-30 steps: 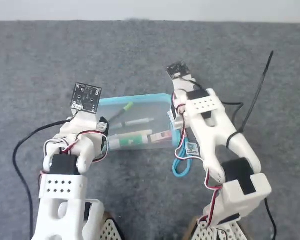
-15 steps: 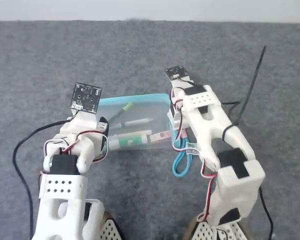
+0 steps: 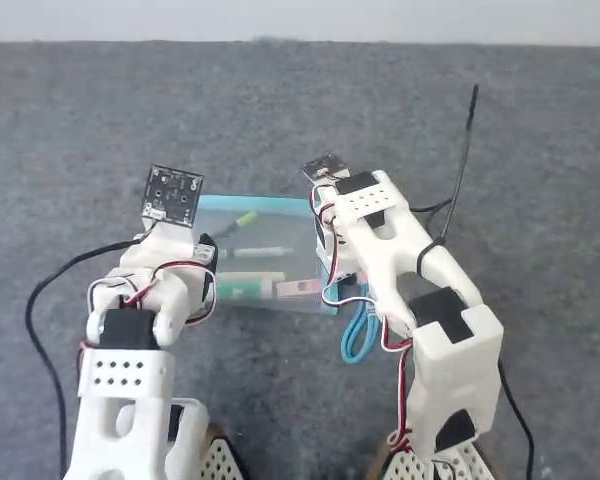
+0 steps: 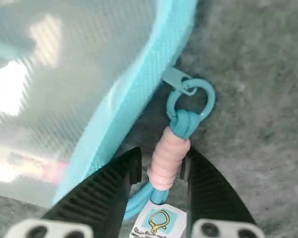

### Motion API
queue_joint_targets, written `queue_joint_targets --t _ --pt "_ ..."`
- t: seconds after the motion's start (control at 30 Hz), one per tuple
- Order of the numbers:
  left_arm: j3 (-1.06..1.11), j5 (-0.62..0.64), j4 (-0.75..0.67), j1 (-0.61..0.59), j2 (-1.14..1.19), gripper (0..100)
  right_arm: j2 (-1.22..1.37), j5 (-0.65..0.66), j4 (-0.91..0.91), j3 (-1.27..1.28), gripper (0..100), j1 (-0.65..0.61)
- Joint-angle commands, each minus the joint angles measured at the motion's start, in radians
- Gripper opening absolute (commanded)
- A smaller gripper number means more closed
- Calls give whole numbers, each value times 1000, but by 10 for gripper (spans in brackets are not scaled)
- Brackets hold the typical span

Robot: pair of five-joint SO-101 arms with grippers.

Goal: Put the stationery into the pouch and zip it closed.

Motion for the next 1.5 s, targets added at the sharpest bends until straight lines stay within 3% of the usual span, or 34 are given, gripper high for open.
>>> queue_joint_targets --t 0.0,0.07,0.2,0.33,0.53,0.73,0.97,1.3,1.47 --pt "-8 9 -28 8 0 95 -2 6 15 21 82 18" --pt "-8 9 -26 8 2 95 -7 52 2 21 0 53" --pt "-8 12 -26 8 2 95 -76 74 15 -6 11 159" --pt "-8 14 -31 8 2 94 -321 115 87 -69 8 245" --pt "-12 11 -92 0 3 94 -685 183 205 -244 8 239" --pt "-61 11 -196 0 5 94 -679 207 312 -466 8 219" --pt "-360 71 -216 0 98 94 -725 215 308 -551 8 93" --pt "-877 149 -279 -54 583 94 -799 295 193 -559 8 93" --pt "-1152 161 -138 -21 801 94 -794 293 87 -559 7 87"
